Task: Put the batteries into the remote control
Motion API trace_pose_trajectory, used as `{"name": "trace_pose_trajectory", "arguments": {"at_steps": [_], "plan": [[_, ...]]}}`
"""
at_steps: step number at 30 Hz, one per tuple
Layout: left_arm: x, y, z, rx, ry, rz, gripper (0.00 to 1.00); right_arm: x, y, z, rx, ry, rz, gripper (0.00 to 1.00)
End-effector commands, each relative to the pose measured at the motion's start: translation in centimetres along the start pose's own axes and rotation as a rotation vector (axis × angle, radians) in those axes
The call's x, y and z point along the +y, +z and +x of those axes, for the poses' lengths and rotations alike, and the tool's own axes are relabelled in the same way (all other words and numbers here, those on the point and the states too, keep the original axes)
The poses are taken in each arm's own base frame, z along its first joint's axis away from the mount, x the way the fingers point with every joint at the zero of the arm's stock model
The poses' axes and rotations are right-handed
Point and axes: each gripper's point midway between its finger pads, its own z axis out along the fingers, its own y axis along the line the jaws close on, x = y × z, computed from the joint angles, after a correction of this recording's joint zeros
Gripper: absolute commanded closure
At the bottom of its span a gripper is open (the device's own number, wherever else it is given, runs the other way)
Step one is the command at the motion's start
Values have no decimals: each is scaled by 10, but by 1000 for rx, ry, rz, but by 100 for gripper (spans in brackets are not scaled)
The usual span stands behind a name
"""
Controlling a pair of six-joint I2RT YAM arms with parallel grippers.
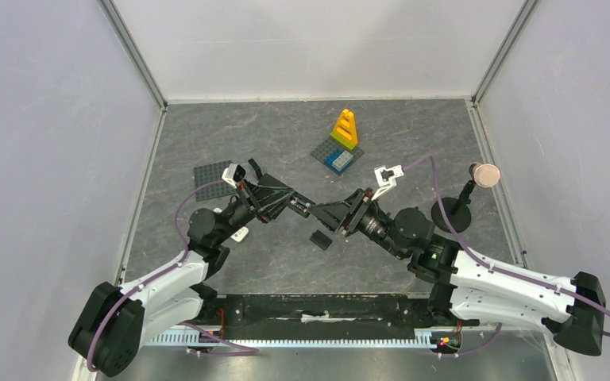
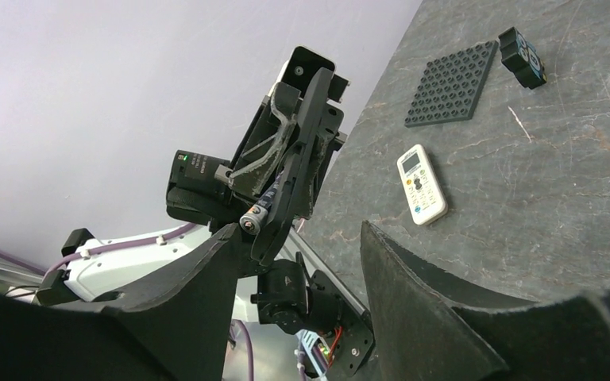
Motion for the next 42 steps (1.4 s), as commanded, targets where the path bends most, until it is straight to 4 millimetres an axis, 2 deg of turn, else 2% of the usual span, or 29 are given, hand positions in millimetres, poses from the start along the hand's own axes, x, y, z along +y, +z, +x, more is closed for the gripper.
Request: {"name": "trace_pose_trajectory", "arguments": {"at_steps": [1,7,11,15,28,42], "plan": [[-13,-1,-1,-18,-10,47,98,20,3,-18,-54,24,-49,42],[-11,-2,-1,-20,-2,43,98,24,1,-23,-81,25,-77,42],[-10,-2,-1,-21,-2,40,98,28,0,-24,-83,25,-92,35],[-10,-2,-1,-20,1,40,98,24,2,-24,-85,30,-68,34],[-12,-2,2,-9,8,41,98,-2,11,-13,-64,57,35,42],[-22,0,10,37,62,60,98,-16,14,-4,-28,85,84,47]]}}
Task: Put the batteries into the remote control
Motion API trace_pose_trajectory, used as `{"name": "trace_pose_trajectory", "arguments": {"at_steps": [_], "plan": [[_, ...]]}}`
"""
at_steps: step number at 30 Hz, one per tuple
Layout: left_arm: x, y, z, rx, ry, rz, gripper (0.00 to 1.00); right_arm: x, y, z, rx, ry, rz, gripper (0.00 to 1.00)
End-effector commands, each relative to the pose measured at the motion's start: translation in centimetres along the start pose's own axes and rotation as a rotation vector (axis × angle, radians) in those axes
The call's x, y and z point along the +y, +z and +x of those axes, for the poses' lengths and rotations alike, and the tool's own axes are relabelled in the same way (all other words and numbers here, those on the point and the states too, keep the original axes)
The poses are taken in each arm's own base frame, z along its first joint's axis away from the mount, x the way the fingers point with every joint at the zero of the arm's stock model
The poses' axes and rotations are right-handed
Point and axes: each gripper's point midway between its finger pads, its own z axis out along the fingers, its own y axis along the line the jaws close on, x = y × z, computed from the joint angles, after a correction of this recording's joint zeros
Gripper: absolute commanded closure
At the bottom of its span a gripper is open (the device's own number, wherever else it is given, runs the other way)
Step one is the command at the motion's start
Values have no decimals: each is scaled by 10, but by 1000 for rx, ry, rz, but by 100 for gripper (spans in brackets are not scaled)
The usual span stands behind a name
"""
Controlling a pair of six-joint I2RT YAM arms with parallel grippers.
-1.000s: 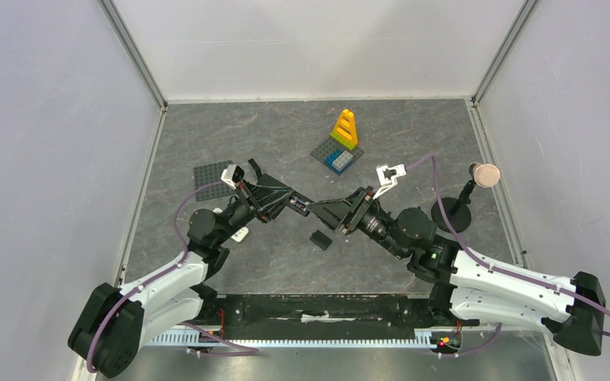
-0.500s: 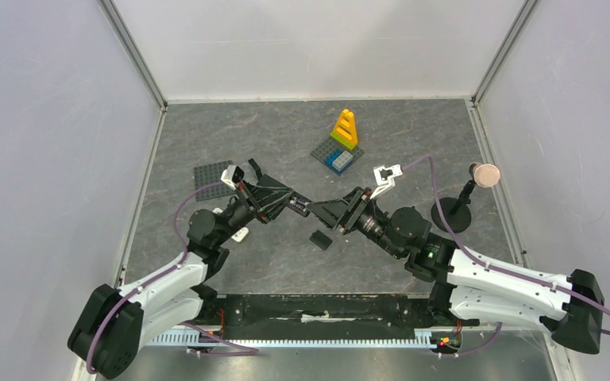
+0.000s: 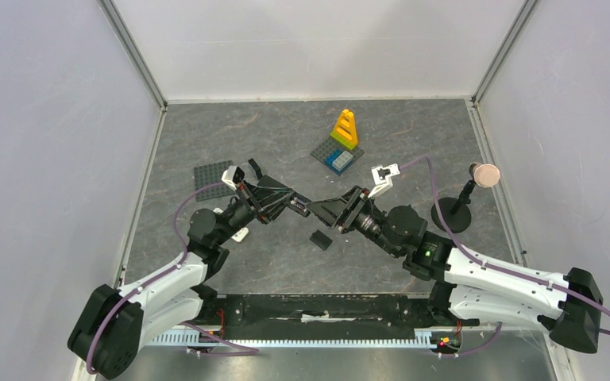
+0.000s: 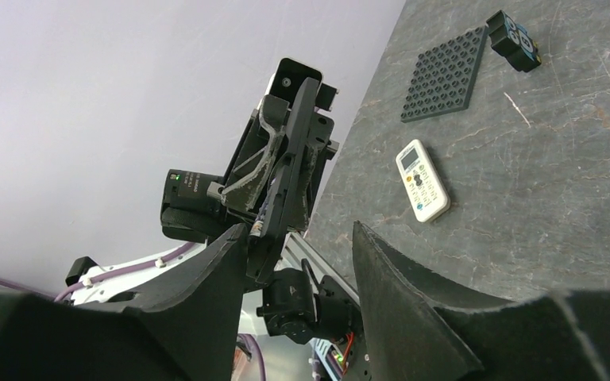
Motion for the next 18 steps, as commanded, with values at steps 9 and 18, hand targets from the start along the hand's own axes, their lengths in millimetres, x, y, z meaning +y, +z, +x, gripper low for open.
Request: {"name": "trace_pose_trajectory", "arguments": {"at_steps": [9,18], "plan": [[-28,2,14,58,155,78,98,-18,7,5,62,-3,161,64],[-12,-4,4,-23,263,-88,98,-22,1,3,88,-42,214,76]]}}
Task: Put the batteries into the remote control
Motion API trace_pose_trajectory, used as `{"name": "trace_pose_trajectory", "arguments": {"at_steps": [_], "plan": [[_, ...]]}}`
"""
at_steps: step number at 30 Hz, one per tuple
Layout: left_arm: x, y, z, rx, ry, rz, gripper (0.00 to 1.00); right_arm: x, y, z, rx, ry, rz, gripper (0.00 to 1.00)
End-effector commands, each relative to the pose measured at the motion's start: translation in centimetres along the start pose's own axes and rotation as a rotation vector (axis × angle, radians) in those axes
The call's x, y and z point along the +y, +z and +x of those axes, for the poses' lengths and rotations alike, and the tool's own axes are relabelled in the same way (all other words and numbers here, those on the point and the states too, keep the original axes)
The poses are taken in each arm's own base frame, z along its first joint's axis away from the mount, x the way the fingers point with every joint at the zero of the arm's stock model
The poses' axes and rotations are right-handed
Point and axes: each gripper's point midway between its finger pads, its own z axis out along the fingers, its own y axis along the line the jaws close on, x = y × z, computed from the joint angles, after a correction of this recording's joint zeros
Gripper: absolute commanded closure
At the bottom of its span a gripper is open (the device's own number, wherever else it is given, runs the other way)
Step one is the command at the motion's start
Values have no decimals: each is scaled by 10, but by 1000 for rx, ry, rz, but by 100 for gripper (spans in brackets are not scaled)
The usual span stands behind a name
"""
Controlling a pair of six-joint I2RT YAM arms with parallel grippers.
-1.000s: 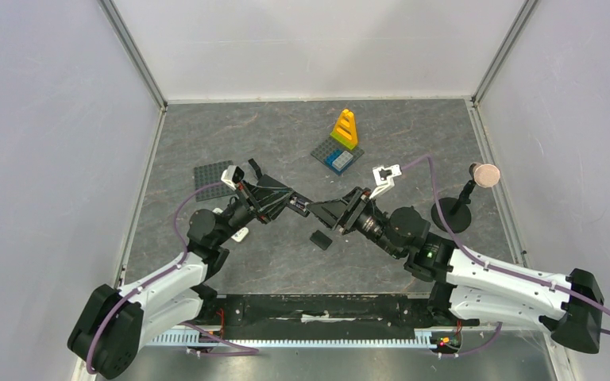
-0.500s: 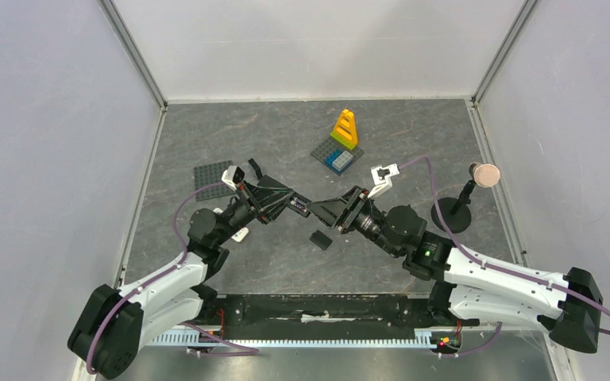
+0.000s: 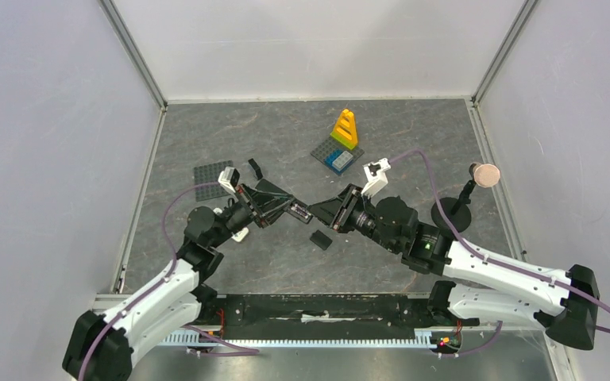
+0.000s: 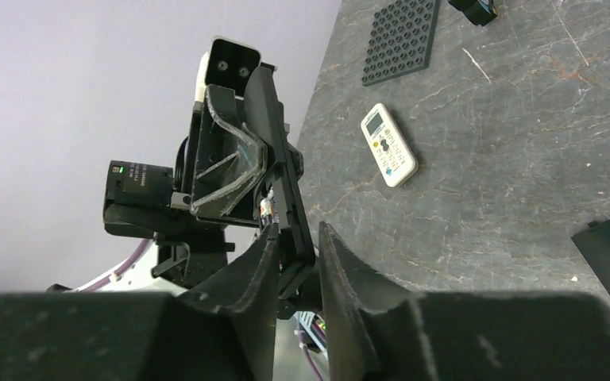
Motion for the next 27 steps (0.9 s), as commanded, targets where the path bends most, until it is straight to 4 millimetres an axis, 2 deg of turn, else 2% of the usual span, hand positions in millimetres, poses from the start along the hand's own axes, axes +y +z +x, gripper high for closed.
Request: {"name": "trace_pose_trajectory", "arguments": {"at_steps": [1,3,4,5,8,10,12,17,21,24,27], "plan": [[-30,-2,1,-12,161,10,98,-9,-1,-6,3,-42,78,80],[-30,-3,3,-7,177,-4,98,-8,0,-3,19,-49,73,88],[-30,-4,3,-4,177,-7,98,-6,0,-1,31,-52,65,88],[-28,-4,4,-2,175,-10,98,-3,0,0,44,-55,52,82],[-22,-5,4,-2,167,-18,98,5,-1,3,69,-55,21,50],[-20,-6,4,1,174,-23,98,7,-5,2,68,-52,10,37],[-15,-6,5,8,187,-38,98,9,-9,-1,57,-47,0,31],[0,-10,10,45,243,-89,98,16,-19,-7,43,-86,-45,25],[14,-14,16,93,306,-128,98,22,-26,0,96,-219,-106,22],[19,-18,23,150,377,-144,98,13,-31,4,153,-378,-80,20],[24,-23,25,177,442,-168,98,-7,-35,-2,180,-509,25,19]]}}
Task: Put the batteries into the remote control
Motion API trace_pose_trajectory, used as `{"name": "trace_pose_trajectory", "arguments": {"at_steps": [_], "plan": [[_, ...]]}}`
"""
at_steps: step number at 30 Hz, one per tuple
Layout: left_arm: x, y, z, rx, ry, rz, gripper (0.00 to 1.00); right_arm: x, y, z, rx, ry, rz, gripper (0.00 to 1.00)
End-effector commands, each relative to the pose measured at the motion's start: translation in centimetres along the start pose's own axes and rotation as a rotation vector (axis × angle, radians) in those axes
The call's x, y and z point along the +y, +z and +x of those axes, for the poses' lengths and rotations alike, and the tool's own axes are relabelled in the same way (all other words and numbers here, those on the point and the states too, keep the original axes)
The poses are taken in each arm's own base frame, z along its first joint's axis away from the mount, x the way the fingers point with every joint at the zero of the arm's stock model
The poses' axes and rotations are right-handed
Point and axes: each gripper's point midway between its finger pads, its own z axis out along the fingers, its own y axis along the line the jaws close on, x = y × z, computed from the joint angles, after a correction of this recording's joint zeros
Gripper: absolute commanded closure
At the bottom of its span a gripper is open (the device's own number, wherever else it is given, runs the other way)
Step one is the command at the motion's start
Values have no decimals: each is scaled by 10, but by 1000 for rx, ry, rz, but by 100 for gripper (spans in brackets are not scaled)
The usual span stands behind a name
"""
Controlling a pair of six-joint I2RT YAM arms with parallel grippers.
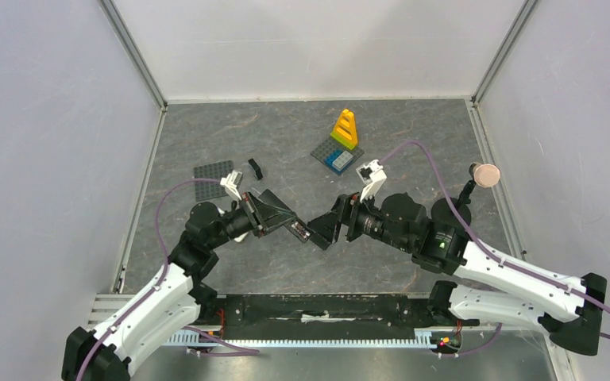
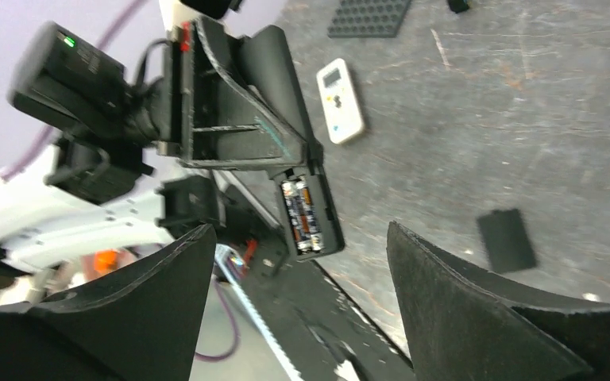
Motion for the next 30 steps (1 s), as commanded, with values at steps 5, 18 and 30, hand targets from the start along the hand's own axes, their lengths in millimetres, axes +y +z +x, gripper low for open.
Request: {"name": "trace_pose_trajectory", "arguments": {"at_steps": [5,18,30], "plan": [[-20,-12,10,76,257,51,98,-5,-12,7,125,-330,-12,18],[-42,-14,18,135,304,141,98,26,21,55,310,-455,-195,15],[-37,-6,8,100,179,63,98,33,39,57,255,-530,-94,19]]}}
